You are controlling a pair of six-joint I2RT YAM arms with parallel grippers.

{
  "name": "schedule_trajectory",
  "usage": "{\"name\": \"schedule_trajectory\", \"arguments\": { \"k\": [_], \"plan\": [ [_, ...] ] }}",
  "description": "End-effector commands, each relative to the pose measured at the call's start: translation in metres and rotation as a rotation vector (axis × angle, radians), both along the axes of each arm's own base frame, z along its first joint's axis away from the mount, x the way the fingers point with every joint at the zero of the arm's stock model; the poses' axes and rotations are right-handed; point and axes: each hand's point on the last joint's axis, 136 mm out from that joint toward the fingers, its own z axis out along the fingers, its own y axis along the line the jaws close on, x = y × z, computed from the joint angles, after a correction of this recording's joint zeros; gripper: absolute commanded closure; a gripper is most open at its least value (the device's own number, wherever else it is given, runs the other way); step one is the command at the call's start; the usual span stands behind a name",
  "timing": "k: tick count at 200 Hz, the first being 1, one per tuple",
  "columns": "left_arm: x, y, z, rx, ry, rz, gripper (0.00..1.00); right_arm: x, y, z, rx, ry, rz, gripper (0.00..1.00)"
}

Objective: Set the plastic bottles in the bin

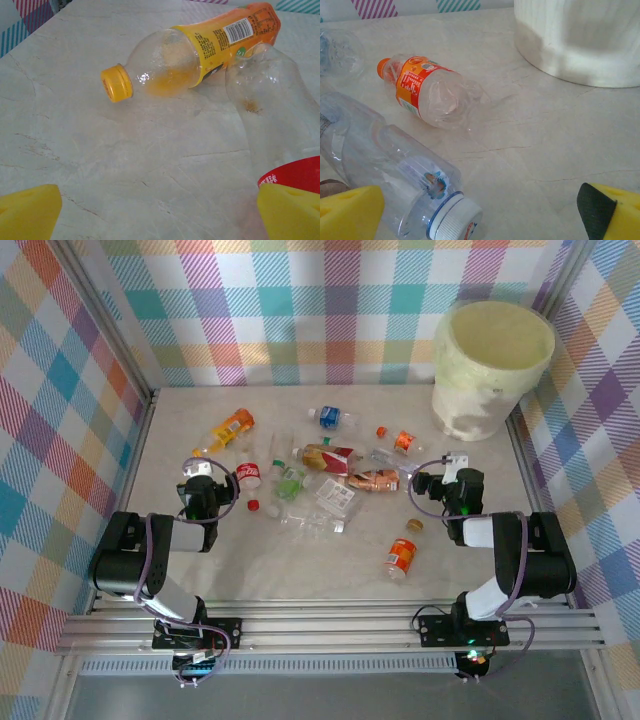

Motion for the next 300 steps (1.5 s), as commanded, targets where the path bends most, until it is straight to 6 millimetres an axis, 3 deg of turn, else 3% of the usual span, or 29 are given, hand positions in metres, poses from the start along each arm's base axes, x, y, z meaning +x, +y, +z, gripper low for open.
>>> {"name": "schedule_trajectory", "arguments": {
  "k": [1, 157, 224, 267, 300],
  "plan": [
    [0.004, -0.003, 0.006, 0.013, -0.019, -0.01, 0.0, 0.005, -0.003, 0.008, -0.003, -0.035, -0.006, 0.0],
    [0.005, -0.003, 0.008, 0.013, -0.026, -0.013, 0.0, 0.007, 0.003, 0.009, 0.0, -0.017, 0.027, 0.0],
    [0.001, -0.002, 0.017, 0.009, -0.042, -0.009, 0.0, 0.008, 0.001, 0.034, -0.003, 0.049, 0.02, 0.0],
    [-0.012, 0.006, 0.067, -0.004, -0.085, 0.039, 0.0, 0.001, 0.004, 0.066, 0.187, 0.119, -0.053, 0.0],
    [-0.03, 0.013, 0.107, -0.102, -0.093, 0.117, 0.0, -0.009, 0.022, 0.072, 0.432, 0.248, -0.084, 0.0]
  ]
}}
